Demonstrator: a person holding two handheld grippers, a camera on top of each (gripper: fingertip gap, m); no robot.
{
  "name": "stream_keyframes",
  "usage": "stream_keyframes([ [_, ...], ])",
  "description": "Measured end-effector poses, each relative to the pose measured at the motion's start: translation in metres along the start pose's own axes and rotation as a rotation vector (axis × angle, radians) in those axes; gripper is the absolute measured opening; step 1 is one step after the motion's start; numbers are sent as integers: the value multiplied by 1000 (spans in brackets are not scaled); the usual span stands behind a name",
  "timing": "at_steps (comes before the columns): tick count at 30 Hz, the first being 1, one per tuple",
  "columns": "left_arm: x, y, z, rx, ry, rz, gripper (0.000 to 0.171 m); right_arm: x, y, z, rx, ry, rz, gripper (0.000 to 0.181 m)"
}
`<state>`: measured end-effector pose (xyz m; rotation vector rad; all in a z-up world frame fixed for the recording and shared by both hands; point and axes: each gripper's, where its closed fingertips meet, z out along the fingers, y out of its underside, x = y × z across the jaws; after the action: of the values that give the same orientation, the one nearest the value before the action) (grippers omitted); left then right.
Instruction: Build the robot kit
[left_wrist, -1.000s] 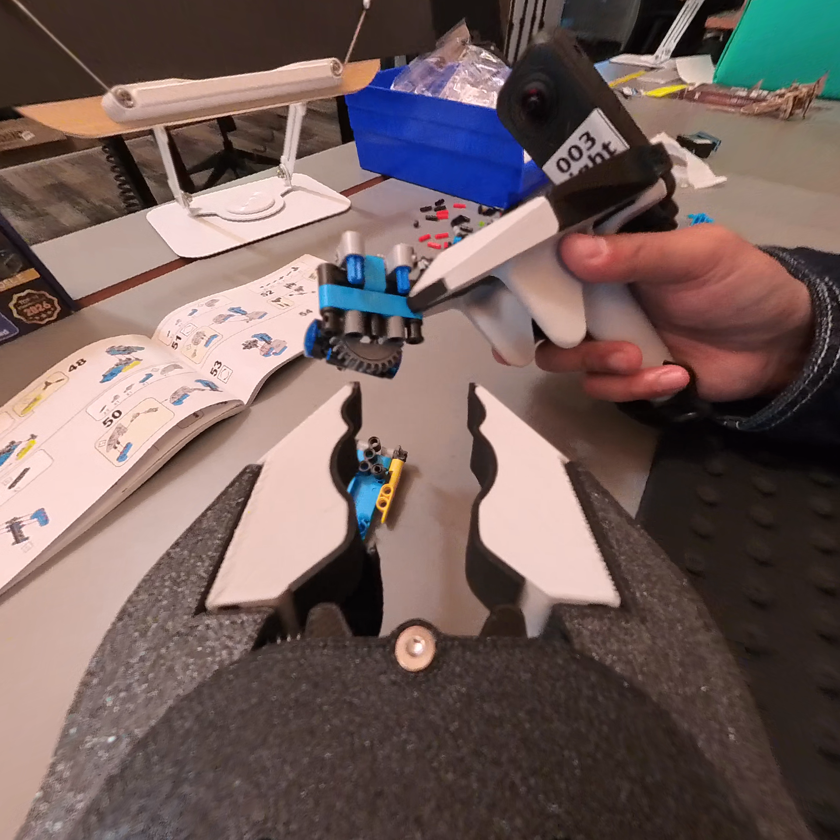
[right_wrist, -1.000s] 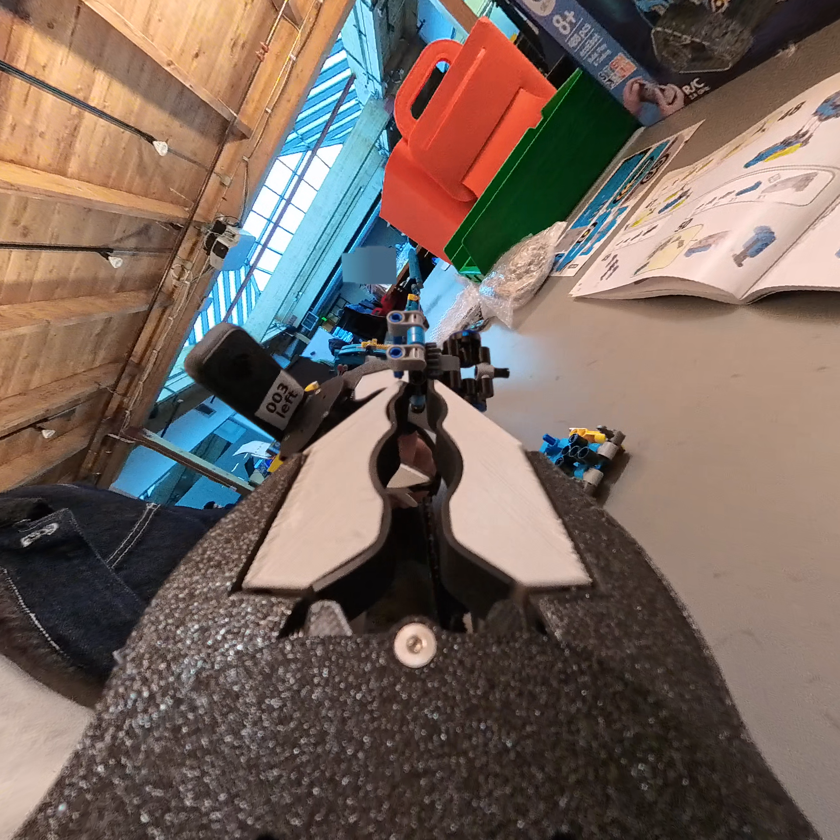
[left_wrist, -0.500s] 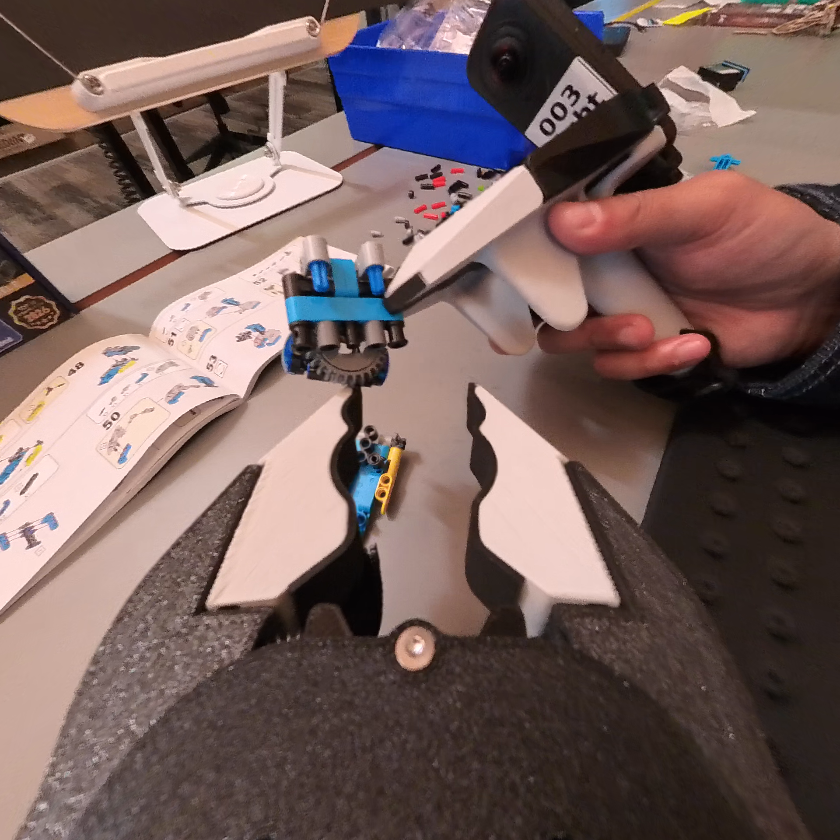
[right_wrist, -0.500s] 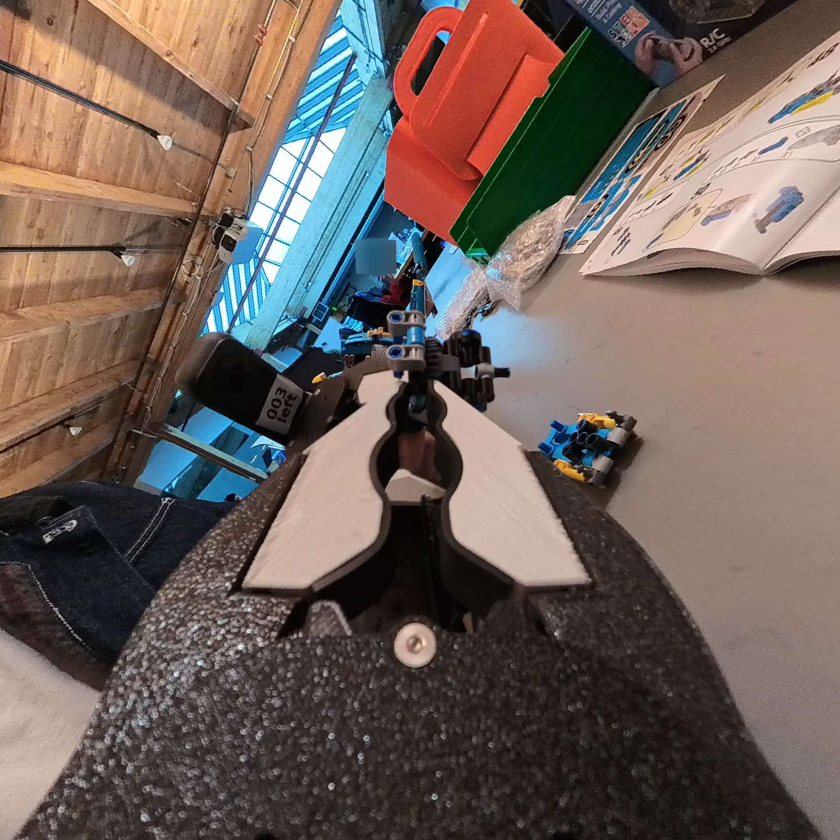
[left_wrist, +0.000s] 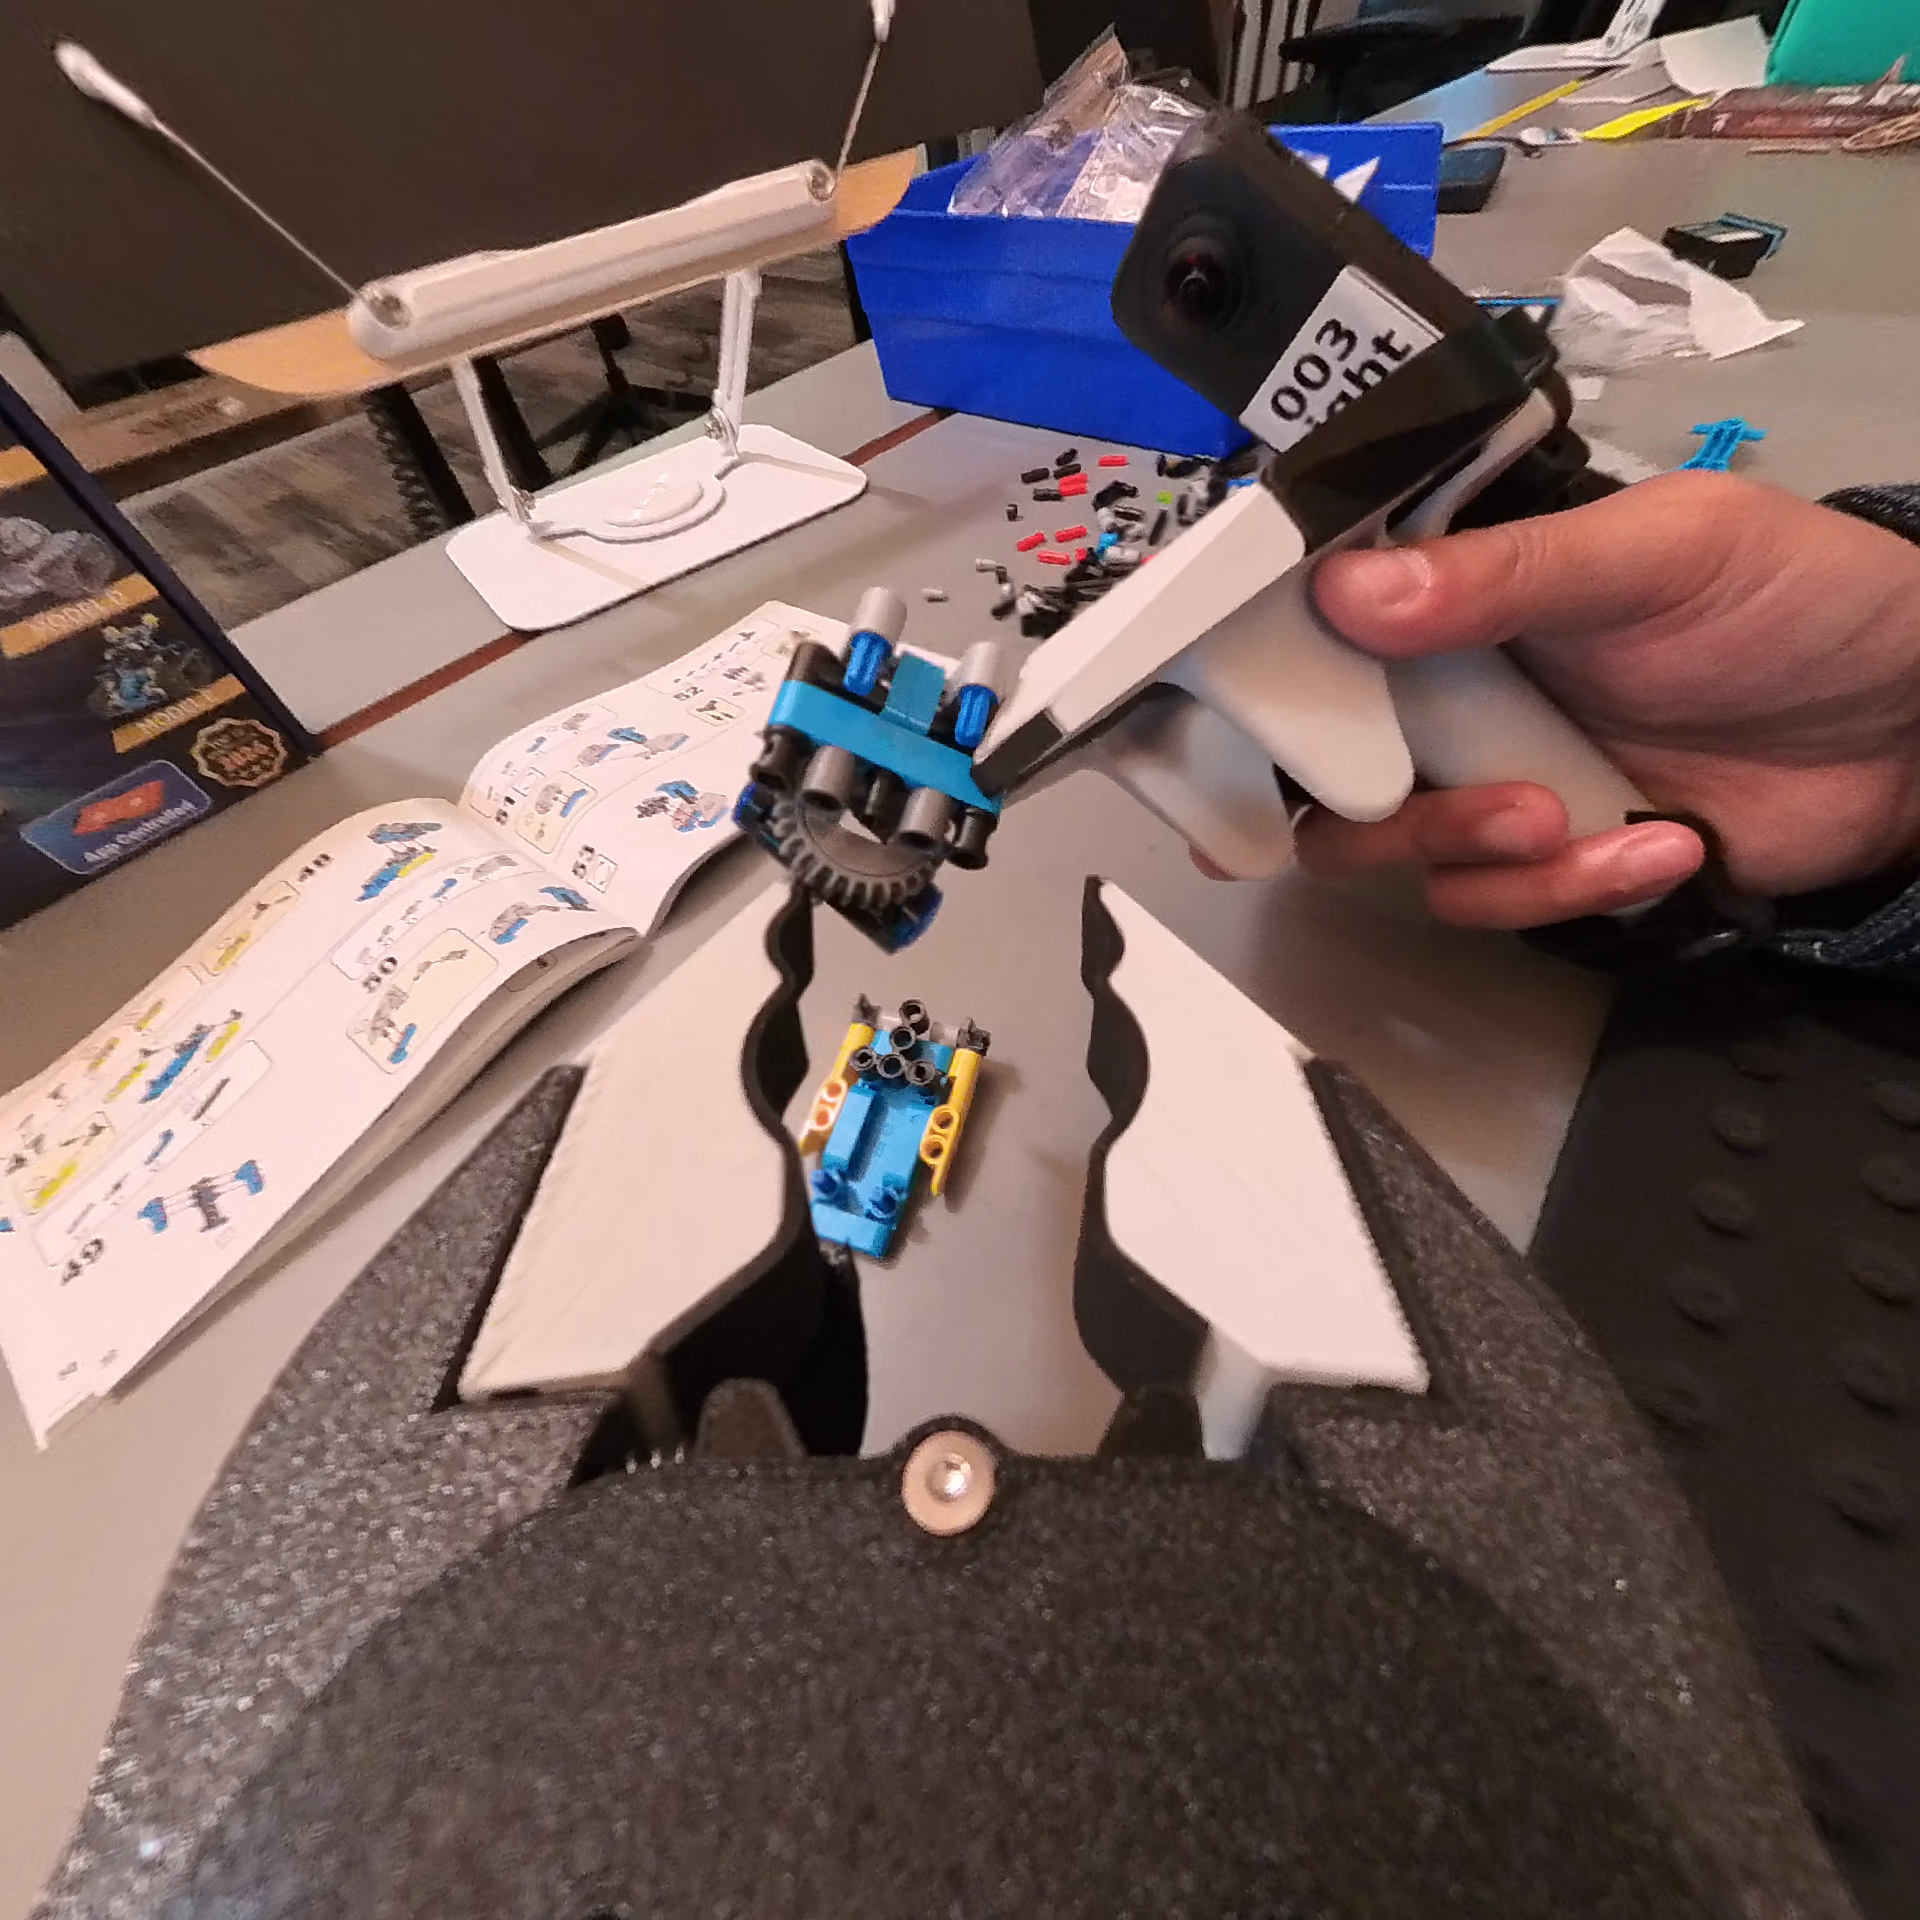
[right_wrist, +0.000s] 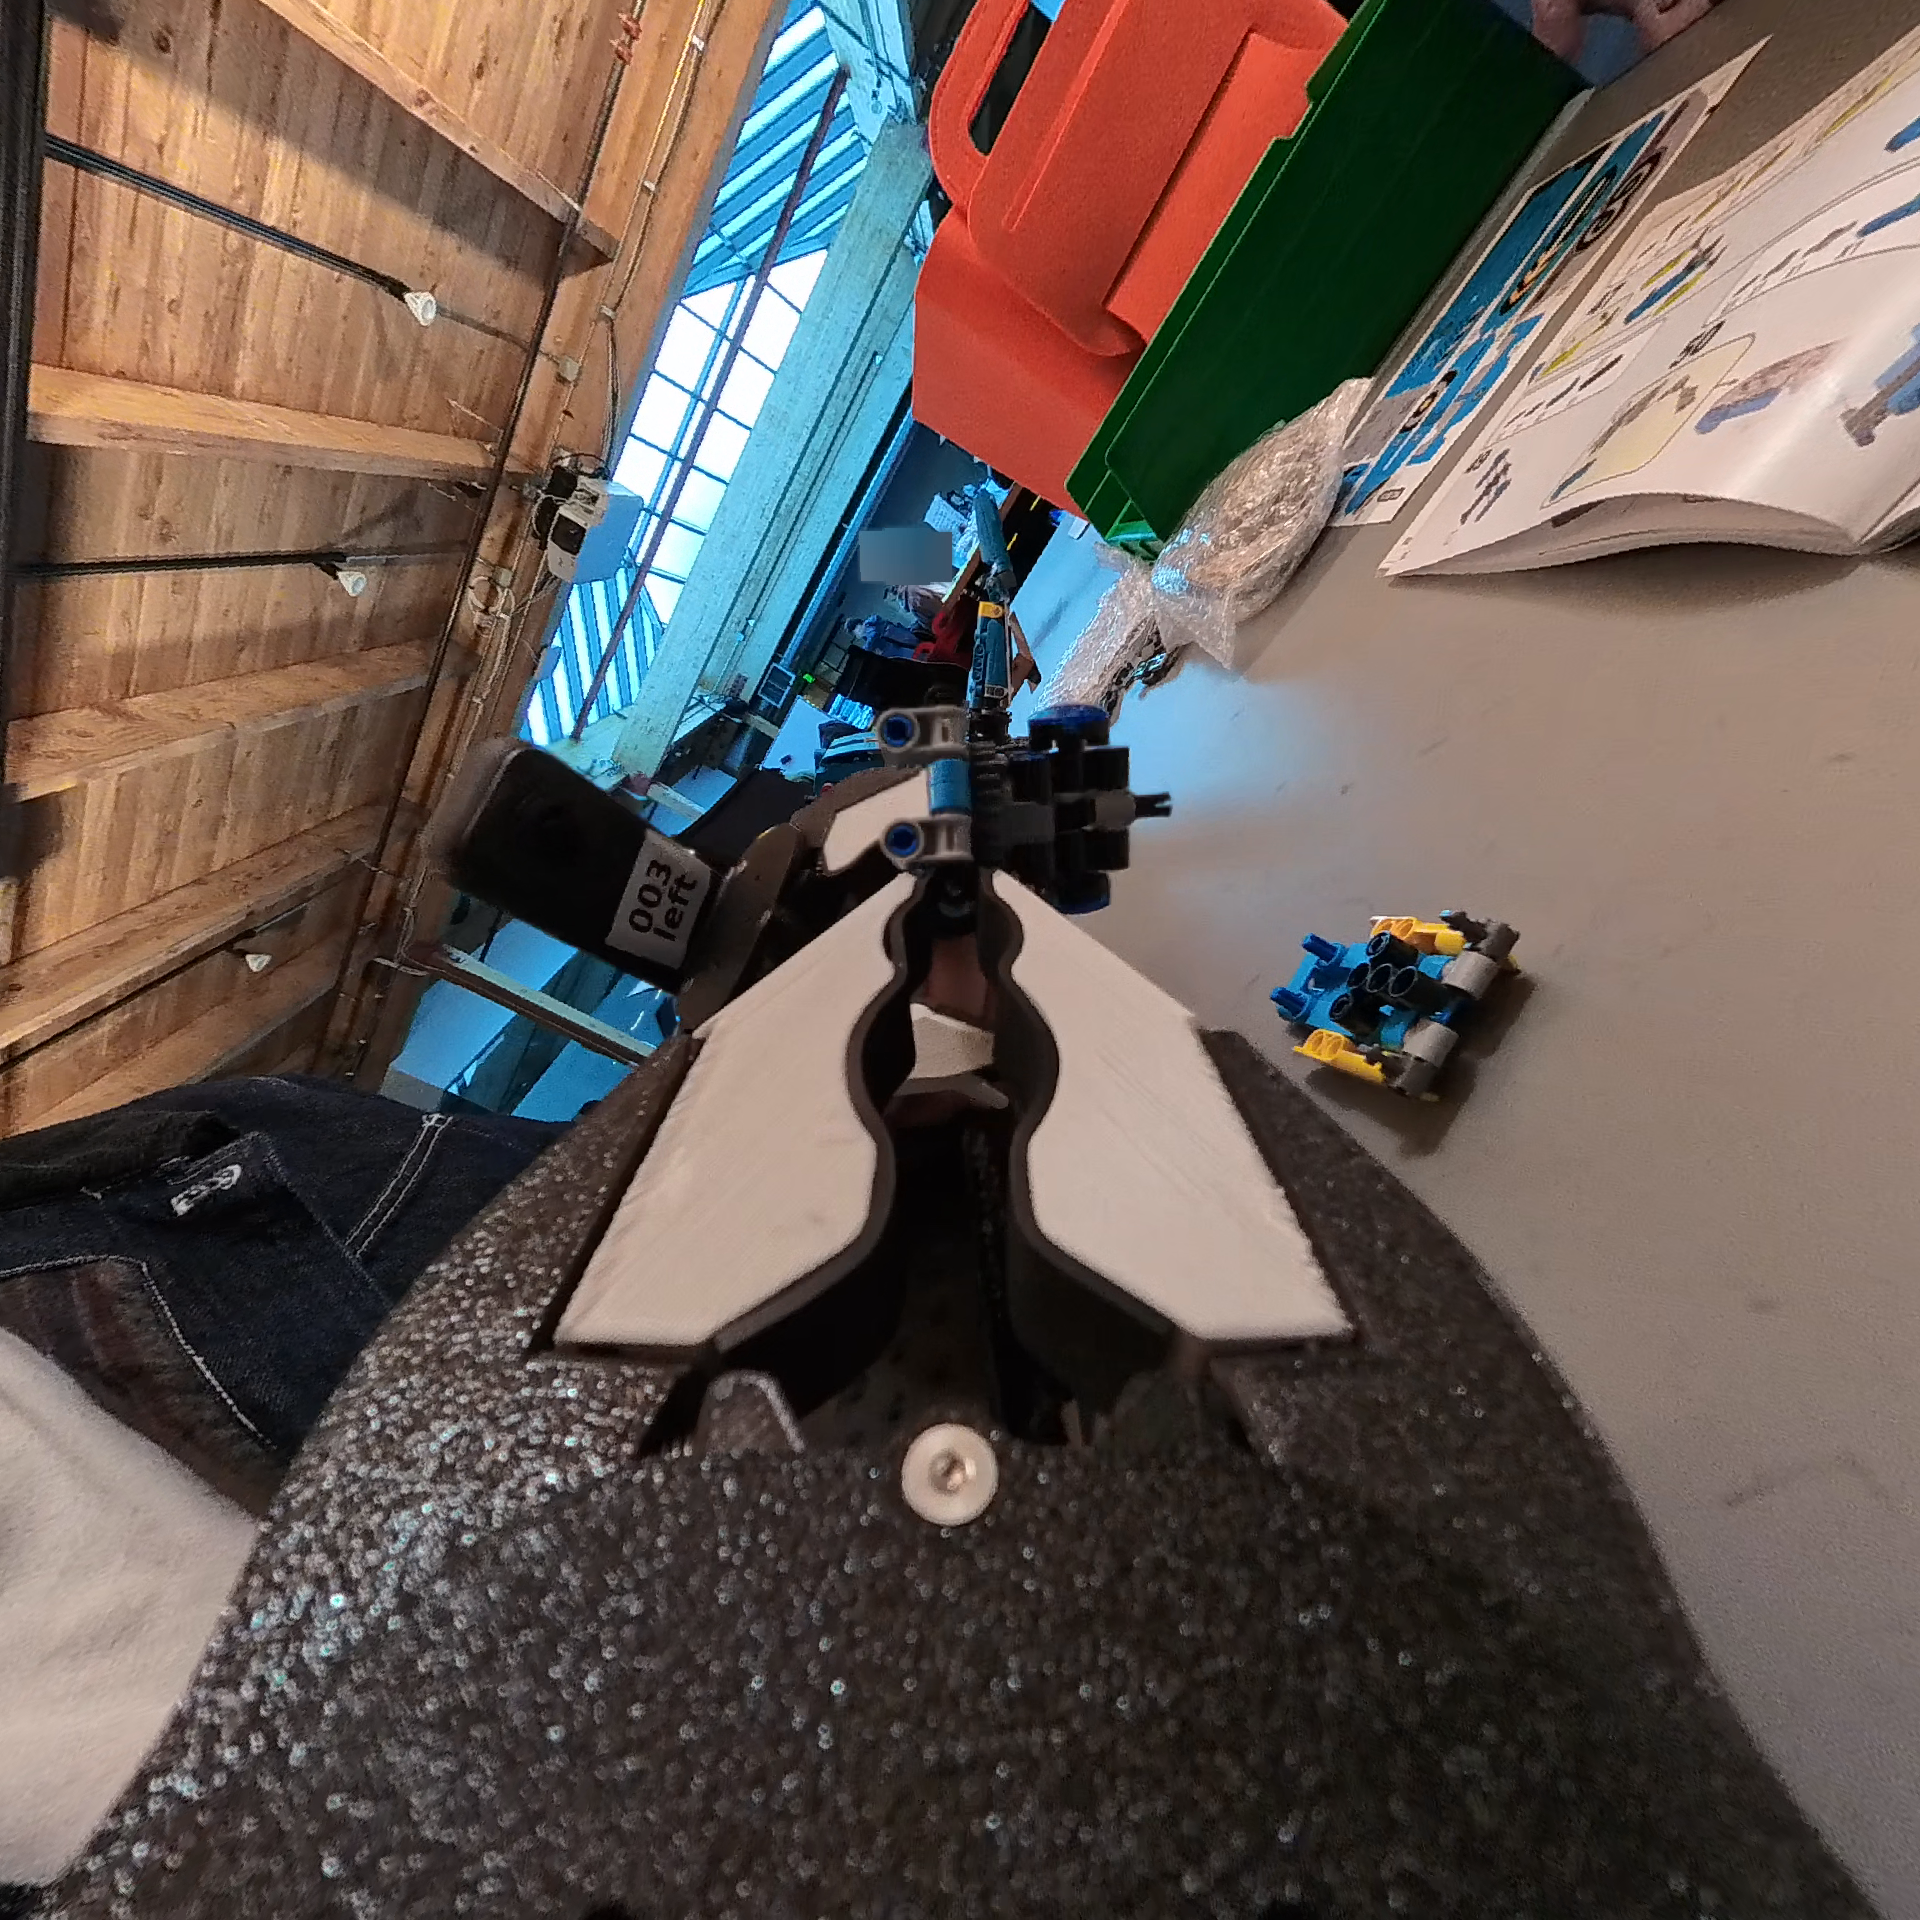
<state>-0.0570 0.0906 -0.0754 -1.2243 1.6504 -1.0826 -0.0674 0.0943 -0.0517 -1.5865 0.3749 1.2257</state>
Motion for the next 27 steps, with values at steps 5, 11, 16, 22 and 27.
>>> stream_keyframes([
  [5, -2, -3, -1, 13, -38, 49, 53, -1, 2, 1, -11, -14, 9, 7],
  [11, -11, -7, -5, 35, -88, 49, 61, -3, 5, 2, -31, -45, 46, 7],
  [16, -5, -4, -2, 23, -57, 60, 63, -5, 9, 4, -52, -47, 39, 7],
  [22, -6, 1, 0, -9, -76, 88, 56, -1, -6, -5, 30, -31, 42, 7],
  [27, -12, 1, -2, -8, -109, 95, 42, -2, -4, -4, 16, -37, 44, 7],
])
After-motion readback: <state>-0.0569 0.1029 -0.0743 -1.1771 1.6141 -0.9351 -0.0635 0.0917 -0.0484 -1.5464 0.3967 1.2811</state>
